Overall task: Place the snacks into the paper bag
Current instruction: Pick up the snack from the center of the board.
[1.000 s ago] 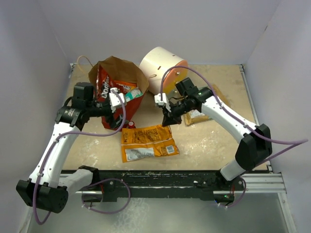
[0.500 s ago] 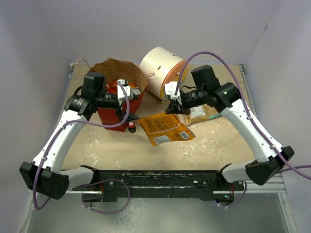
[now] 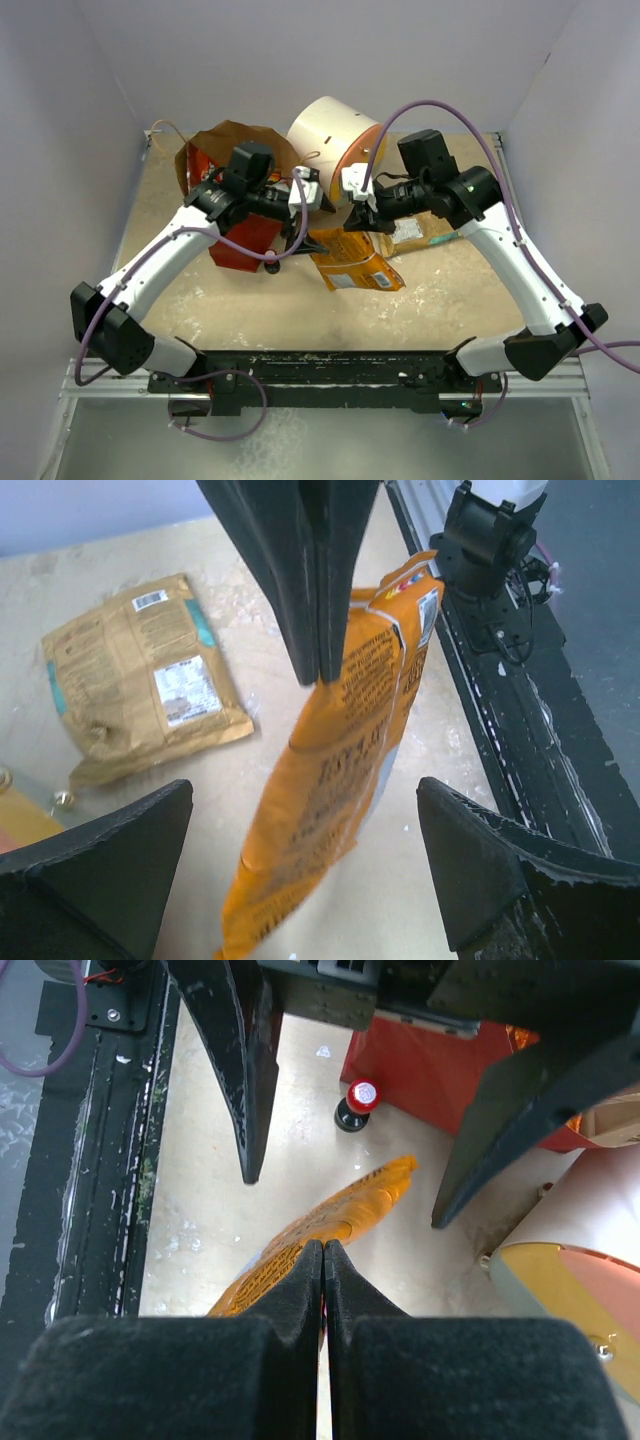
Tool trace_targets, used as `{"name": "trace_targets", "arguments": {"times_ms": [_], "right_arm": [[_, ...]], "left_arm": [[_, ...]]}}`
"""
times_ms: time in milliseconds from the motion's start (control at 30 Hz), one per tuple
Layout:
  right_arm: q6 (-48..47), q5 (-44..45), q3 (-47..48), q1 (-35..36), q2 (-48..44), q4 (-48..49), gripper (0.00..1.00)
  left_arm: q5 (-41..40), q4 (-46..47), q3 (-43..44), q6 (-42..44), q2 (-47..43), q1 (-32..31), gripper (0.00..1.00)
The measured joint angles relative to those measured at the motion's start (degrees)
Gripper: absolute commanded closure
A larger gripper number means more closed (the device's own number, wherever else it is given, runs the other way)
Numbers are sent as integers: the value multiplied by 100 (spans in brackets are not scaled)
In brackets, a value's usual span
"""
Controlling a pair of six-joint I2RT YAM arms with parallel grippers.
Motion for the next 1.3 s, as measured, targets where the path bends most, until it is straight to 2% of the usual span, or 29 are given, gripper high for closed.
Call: {"name": "trace_targets", "arguments": {"times_ms": [200, 467, 667, 800, 967, 1067, 1133, 1267, 1300], "right_arm": [[9, 22, 0, 0, -20, -4, 100], [94, 116, -87, 0, -271, 59, 100], [136, 125, -173, 0, -330, 116, 100], [181, 146, -219, 0, -328, 133, 100], [254, 162, -223, 0, -328, 192, 100], [286, 166, -223, 0, -328, 214, 100], [306, 173, -232, 0, -330, 236, 100], [378, 264, -310, -11, -350, 317, 99], [402, 275, -345, -26, -369, 358, 94]], "left_arm": [[179, 446, 105, -282, 337, -201, 12], [527, 994, 94, -789, 437, -387, 42], [723, 1394, -70, -1213, 516, -398, 51], [787, 1495, -164, -1331, 531, -411, 63], [809, 1598, -166, -1414, 538, -420, 74], [822, 1624, -175, -1460, 538, -428, 86], [824, 1661, -203, -1480, 538, -433, 99], [750, 1652, -236, -1486, 538, -446, 100], [713, 1650, -236, -1486, 535, -448, 100]]}}
